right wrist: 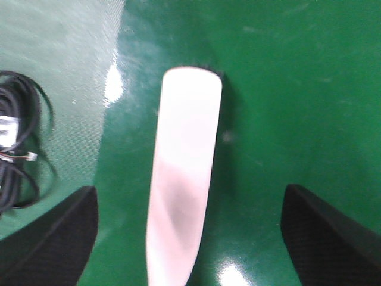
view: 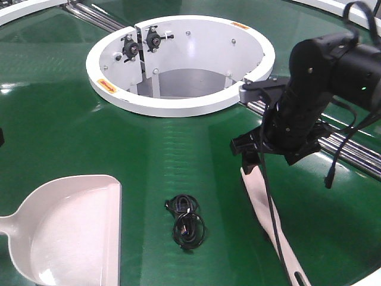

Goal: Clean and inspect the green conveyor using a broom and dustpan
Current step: 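Close the right gripper on the brush handle near the bristles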

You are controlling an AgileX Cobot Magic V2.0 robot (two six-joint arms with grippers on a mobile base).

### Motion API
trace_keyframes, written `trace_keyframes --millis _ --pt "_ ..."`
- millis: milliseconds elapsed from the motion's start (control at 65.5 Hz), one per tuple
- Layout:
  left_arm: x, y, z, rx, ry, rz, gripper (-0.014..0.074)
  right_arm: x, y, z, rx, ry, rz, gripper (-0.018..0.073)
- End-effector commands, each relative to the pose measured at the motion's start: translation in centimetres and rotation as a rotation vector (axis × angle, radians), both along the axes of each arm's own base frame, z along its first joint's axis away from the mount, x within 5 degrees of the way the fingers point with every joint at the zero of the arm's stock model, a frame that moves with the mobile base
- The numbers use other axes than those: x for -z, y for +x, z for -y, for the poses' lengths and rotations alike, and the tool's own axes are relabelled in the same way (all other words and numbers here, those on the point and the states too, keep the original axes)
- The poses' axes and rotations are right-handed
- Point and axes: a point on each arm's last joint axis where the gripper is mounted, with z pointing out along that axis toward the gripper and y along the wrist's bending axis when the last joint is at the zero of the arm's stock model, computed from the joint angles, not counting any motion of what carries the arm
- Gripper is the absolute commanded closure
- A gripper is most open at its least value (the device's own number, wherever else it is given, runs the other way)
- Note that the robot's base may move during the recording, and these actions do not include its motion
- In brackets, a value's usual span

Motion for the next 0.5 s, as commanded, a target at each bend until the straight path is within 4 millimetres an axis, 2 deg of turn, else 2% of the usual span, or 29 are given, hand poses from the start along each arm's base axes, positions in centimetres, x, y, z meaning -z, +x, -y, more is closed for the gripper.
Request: trace_keyframes --millis 0,488 --pt "-1.5 0.0 0.1 -0.002 -0.029 0.067 0.0004 -1.3 0.3 0.2 0.001 0.003 0.047 -0.0024" --pt "-1.2 -0.1 0.2 0.01 -0.024 0.032 0.0004 3.6 2.4 -0.6 0.01 -0.016 -0.036 -0.0024"
